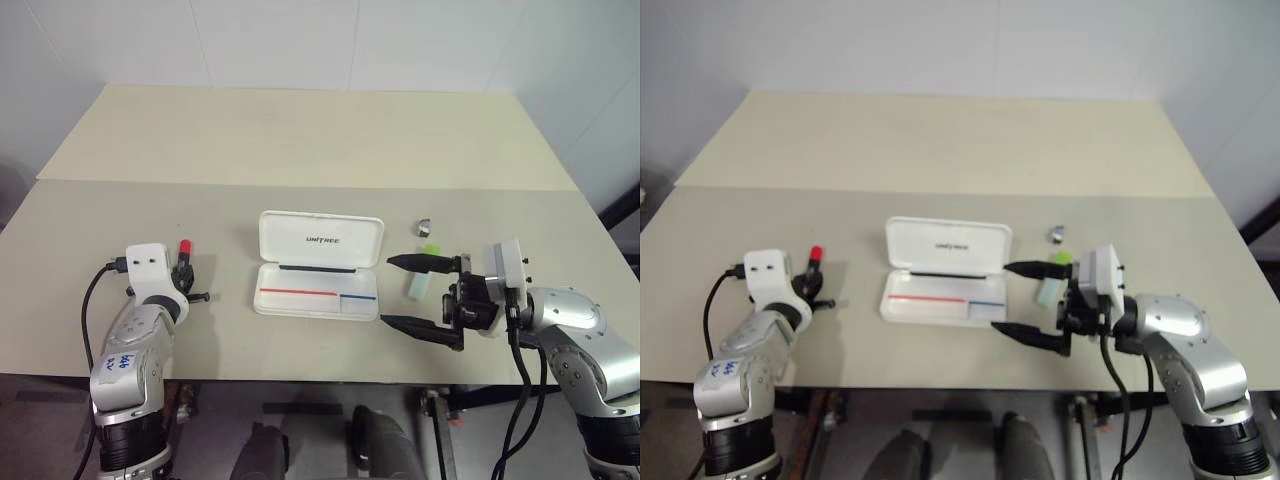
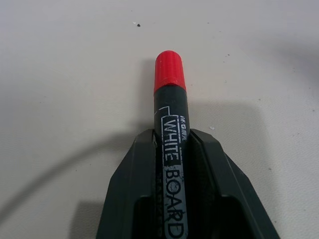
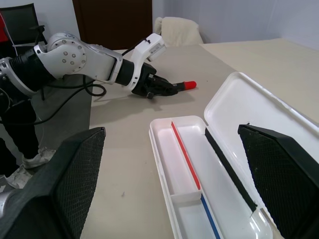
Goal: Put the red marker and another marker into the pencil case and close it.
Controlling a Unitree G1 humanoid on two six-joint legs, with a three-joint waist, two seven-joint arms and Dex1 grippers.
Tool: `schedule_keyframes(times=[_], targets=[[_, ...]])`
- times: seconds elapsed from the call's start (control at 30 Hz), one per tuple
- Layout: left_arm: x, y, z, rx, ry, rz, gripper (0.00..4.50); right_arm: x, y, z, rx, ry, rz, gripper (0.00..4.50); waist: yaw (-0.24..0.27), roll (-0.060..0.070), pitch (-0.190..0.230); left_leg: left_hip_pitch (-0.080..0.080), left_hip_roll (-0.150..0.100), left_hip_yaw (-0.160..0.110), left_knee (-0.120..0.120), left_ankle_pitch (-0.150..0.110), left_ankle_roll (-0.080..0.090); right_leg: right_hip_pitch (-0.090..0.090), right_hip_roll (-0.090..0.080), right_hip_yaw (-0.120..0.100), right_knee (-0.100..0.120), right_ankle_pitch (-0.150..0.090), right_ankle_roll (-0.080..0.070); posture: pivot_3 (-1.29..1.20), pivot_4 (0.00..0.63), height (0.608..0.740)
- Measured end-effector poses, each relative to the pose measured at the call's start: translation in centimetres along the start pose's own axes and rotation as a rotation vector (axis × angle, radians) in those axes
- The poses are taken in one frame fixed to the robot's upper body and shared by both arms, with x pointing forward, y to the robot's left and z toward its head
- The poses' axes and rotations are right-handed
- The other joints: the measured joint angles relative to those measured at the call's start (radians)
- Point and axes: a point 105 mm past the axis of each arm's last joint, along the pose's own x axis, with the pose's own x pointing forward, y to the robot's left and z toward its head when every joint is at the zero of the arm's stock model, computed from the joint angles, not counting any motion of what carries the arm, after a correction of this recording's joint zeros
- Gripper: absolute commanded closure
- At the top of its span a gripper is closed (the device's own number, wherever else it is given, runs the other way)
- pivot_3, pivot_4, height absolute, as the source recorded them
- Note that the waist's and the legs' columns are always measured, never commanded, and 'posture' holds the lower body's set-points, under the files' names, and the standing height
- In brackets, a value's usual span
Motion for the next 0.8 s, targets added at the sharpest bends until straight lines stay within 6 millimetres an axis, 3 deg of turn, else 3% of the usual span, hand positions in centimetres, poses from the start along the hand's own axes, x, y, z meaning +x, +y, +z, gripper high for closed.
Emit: schedule_keyframes(times=[0.07,0.3,0.4,0.5,0.57,0.67,0.8], targets=[[0.3,0.6,0.7,0.045,-0.026,-0.003,3.90,0.1,-0.1,0.1,-0.005,-0.001,-0.003,0.00,0.000,0.000,0.000,0.000,0.000,0.000,0.000,0.000,0.000,-0.001,0.000,0.000,0.000,0.000,0.000,0.00,0.150,0.740],[0.0,1.5,9.3,0.323,-0.291,-0.124,3.90,0.1,-0.5,0.5,-0.013,-0.011,-0.023,0.00,-0.002,0.000,0.000,0.000,0.000,0.000,-0.002,0.000,-0.001,-0.001,0.000,0.000,-0.001,-0.002,-0.004,0.00,0.150,0.740],[-0.3,0.2,11.8,0.435,-0.368,-0.258,3.90,-0.1,0.2,0.5,0.004,-0.019,-0.023,0.00,0.003,0.000,0.000,-0.001,0.000,0.000,-0.006,0.000,-0.001,-0.002,0.000,-0.001,-0.002,-0.001,-0.001,0.00,0.150,0.740],[-1.5,-2.9,14.4,0.541,-0.454,-0.487,3.90,-0.2,0.9,0.7,0.026,-0.038,-0.031,0.00,0.008,0.000,0.000,-0.002,0.000,0.000,-0.009,0.000,-0.001,-0.002,0.000,-0.002,-0.003,0.000,0.000,0.00,0.150,0.740],[-2.8,-5.4,15.3,0.615,-0.493,-0.675,3.90,-0.6,1.1,0.8,0.034,-0.048,-0.054,0.00,0.009,0.000,0.000,-0.002,0.000,0.001,-0.012,0.000,-0.001,-0.002,0.000,-0.002,-0.006,0.000,0.000,0.00,0.150,0.740],[-4.5,-8.5,15.0,0.690,-0.480,-0.947,3.90,-1.3,1.4,0.1,0.067,-0.039,-0.105,0.00,0.010,0.000,0.000,-0.003,0.000,0.002,-0.013,0.000,0.000,-0.002,0.000,-0.002,-0.008,0.000,0.000,0.00,0.150,0.740],[-5.5,-10.8,13.8,0.734,-0.417,-1.172,3.90,-1.9,1.6,-0.7,0.094,-0.015,-0.150,0.00,0.006,0.000,0.000,-0.003,0.000,0.003,-0.013,-0.002,0.003,-0.002,0.000,-0.002,-0.009,0.000,0.001,0.00,0.150,0.740]])
